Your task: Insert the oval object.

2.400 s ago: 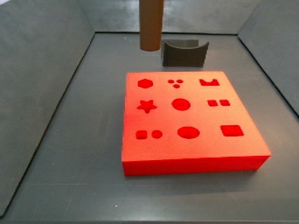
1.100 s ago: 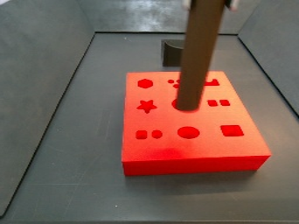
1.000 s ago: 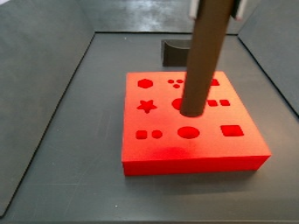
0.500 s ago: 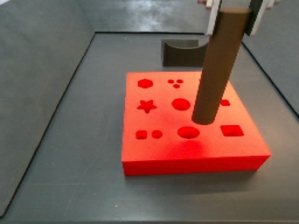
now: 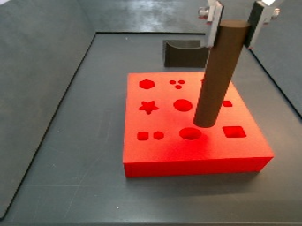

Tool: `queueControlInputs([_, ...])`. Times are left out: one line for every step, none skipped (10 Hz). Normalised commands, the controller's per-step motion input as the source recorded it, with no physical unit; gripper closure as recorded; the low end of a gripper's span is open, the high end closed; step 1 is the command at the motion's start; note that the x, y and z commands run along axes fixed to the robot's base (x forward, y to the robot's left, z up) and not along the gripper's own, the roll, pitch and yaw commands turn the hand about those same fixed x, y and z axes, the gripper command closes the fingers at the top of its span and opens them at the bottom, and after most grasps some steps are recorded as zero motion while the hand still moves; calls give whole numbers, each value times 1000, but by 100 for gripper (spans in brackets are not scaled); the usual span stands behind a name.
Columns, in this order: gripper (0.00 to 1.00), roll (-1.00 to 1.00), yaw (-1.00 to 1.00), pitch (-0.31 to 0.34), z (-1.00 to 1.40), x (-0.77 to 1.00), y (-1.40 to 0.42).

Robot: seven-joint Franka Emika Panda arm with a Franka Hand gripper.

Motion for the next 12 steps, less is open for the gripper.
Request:
queueControlInputs([100,143,31,-43,-94,-209,-103])
queueControlInputs([100,97,14,-24,-83,-126,-60])
queueControlInputs([100,0,0,0,-11,43,0])
queueControlInputs([100,53,23,-10,-180,0,-40])
queueControlInputs([100,56,46,-29,-146,0,-117])
queueControlInputs([100,74,40,-23,-160,0,-111])
queueControlInputs([100,0,9,0,-174,0,-3])
queueControlInputs([100,0,23,-9,-203,0,0])
queueControlInputs([100,3,23,-7,-211,0,0])
queueControlInputs([100,11,31,-3,-206,0,0])
queueControlInputs([100,14,31,0,-160,0,0])
queueControlInputs([100,69,40,-3,-151,0,-31])
